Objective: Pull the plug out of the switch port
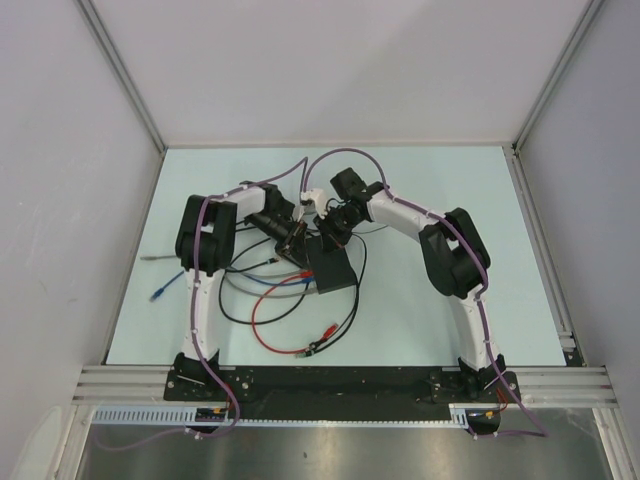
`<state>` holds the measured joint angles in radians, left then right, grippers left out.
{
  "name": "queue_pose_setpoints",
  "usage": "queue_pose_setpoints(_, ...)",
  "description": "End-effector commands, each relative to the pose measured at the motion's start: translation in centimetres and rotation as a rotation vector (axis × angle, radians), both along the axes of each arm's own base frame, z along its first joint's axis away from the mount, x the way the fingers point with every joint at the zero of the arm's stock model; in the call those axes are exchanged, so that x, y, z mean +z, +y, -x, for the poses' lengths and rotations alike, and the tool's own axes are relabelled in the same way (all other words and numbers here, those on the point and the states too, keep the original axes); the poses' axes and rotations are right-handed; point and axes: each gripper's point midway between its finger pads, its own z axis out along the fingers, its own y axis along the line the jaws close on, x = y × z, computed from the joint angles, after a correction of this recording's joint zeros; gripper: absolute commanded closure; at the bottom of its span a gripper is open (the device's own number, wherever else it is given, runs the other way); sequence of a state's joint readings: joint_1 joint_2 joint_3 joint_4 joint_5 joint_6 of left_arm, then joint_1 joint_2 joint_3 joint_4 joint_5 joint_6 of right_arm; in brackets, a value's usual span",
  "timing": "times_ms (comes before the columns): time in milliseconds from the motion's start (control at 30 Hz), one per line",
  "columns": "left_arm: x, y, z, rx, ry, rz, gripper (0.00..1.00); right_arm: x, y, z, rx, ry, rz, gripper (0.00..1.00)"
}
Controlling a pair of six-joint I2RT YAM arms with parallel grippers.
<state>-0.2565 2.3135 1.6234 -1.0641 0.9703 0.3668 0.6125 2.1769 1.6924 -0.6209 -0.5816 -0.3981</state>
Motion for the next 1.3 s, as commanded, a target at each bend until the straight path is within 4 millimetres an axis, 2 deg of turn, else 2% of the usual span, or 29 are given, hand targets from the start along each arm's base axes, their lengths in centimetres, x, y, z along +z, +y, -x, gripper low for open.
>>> queue_pose_setpoints(0, -0.4, 0.8, -1.9, -0.023, -0.182, -0.073, 1.0, -5.2, -3.3, 0.7, -0.01, 0.018, 0.191, 1.0)
queue_pose_setpoints(133, -2.7, 1.6, 0.8, -0.086, -0.131, -0.118, 1.0, -5.1, -3.3, 0.8, -0.012, 0.018, 0.19, 1.0)
queue_pose_setpoints(200, -2.8, 1.9, 1.1, -0.086, -0.115, -0.122, 1.0, -5.1, -3.3, 0.7, -0.012, 0.016, 0.191, 1.0)
queue_pose_setpoints(300, -1.5, 2.2, -0.4, -0.087, -0.154, -0.125, 1.0, -5.1, -3.3, 0.8, -0.009, 0.02, 0.189, 1.0)
queue_pose_setpoints(367, -0.5, 2.3, -2.3, -0.035, -0.179, -0.105, 1.0, -5.2, -3.3, 0.9, -0.008, 0.024, 0.188, 1.0)
queue_pose_setpoints(467, -0.7, 2.8, -2.6, -0.048, -0.165, -0.104, 1.0, -5.2, -3.2, 0.8, -0.004, 0.021, 0.189, 1.0)
queue_pose_setpoints(600, -0.6, 2.6, -0.1, -0.092, -0.077, -0.025, 1.0, -5.1, -3.3, 0.9, 0.0, 0.016, 0.19, 1.0)
queue_pose_setpoints(633, -0.3, 2.6, 1.1, -0.113, -0.052, 0.011, 1.0, -5.1, -3.4, 0.9, 0.0, 0.017, 0.192, 1.0)
queue_pose_setpoints(700, 0.3, 2.2, 1.8, -0.114, -0.037, 0.056, 1.0, -5.1, -3.4, 0.9, 0.0, 0.013, 0.194, 1.0)
queue_pose_setpoints(800, -0.3, 3.3, 1.1, -0.139, -0.082, -0.038, 1.0, -5.1, -3.5, 0.9, -0.001, 0.015, 0.197, 1.0)
queue_pose_setpoints(900, -0.9, 4.3, -0.4, -0.151, -0.133, -0.136, 1.0, -5.1, -3.3, 1.1, 0.005, 0.02, 0.193, 1.0)
queue_pose_setpoints(967, -0.5, 4.7, -1.0, -0.162, -0.141, -0.162, 1.0, -5.2, -3.4, 1.1, 0.006, 0.022, 0.194, 1.0)
queue_pose_setpoints(1100, -1.3, 5.5, -0.8, -0.181, -0.117, -0.218, 1.0, -5.1, -3.3, 1.0, 0.006, 0.018, 0.192, 1.0)
queue_pose_setpoints(1267, -2.8, 7.0, 0.5, -0.198, -0.056, -0.316, 1.0, -5.0, -3.4, 1.1, 0.006, 0.017, 0.195, 1.0)
